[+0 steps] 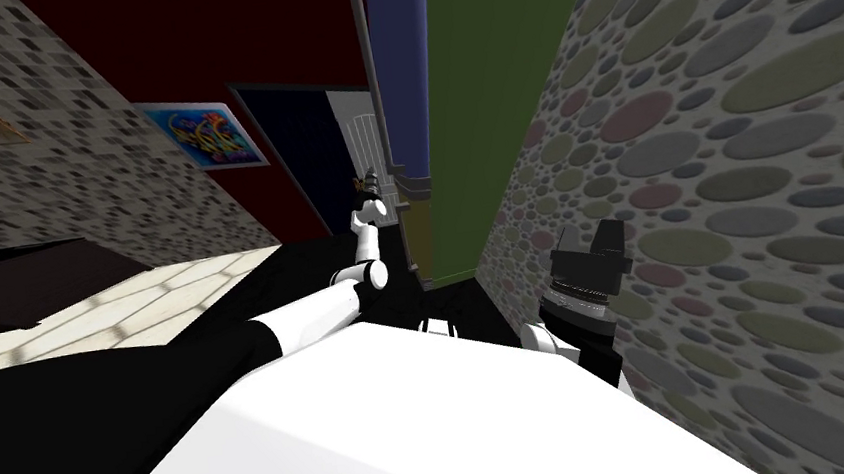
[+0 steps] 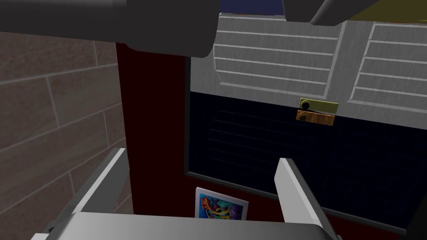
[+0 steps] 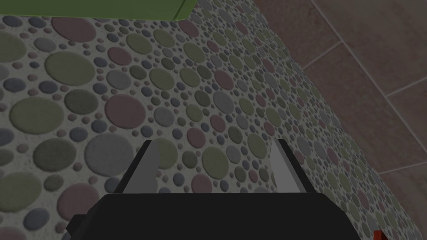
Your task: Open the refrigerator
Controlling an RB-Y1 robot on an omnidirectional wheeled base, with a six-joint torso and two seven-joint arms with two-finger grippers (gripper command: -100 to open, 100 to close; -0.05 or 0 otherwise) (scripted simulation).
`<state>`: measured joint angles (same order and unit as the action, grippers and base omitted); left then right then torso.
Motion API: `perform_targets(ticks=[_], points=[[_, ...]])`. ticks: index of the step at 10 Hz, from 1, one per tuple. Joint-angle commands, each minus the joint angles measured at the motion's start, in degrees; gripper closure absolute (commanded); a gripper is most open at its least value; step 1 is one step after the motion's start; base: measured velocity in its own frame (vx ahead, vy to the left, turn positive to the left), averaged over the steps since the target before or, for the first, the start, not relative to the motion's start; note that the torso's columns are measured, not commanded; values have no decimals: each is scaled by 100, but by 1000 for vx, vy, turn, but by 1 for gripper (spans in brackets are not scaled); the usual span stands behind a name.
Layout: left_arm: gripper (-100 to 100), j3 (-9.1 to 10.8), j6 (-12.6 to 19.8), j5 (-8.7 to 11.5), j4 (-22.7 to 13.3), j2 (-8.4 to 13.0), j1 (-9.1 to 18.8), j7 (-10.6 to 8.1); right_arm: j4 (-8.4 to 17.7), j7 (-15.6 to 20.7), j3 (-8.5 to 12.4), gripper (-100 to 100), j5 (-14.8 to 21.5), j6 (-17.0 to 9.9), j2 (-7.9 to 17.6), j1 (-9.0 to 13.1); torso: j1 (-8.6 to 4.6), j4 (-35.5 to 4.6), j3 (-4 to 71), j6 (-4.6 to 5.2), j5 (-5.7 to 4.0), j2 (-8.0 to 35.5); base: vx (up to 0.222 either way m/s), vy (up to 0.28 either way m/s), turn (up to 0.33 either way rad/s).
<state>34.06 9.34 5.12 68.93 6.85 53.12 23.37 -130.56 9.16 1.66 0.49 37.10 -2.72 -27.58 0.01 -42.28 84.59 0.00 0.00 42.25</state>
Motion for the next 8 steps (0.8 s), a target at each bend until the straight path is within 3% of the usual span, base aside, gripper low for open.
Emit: perform_targets(ticks=[1, 3, 4, 5, 6, 7, 8], points=[[-100, 163, 223, -3, -271, -128, 407, 81, 0, 0, 0, 0, 0, 0, 0, 0, 2, 1, 1, 0, 1, -1, 21, -91, 55], [-100, 262, 338, -4, -454, -339, 648, 130, 0, 0, 0, 0, 0, 0, 0, 0, 4, -1, -3, 0, 2, 5, 22, -85, 46], [-100, 225, 322, -1, -329, -270, 546, 109, 0, 0, 0, 0, 0, 0, 0, 0, 2, -1, -3, -1, 1, 4, 13, -38, 10], [-100, 316, 515, -31, -270, -263, 680, 176, 0, 0, 0, 0, 0, 0, 1, 0, 16, -1, -4, -2, 5, 7, 84, 3, -17], [-100, 287, 415, -31, -315, -279, 639, 143, 0, 0, 1, 0, 0, 0, 1, -1, 22, 2, 7, -2, 7, -13, 55, 5, -3], [100, 294, 435, -35, -313, -278, 653, 152, 0, 0, 1, 0, 0, 0, 1, 0, 13, 4, 3, -2, 6, -3, 8, 1, 8], [100, 0, 271, 253, -302, 15, 395, -135, 0, 0, 1, 0, 0, 0, 1, 1, 10, 21, 9, 3, 10, -9, -6, 137, -186]])
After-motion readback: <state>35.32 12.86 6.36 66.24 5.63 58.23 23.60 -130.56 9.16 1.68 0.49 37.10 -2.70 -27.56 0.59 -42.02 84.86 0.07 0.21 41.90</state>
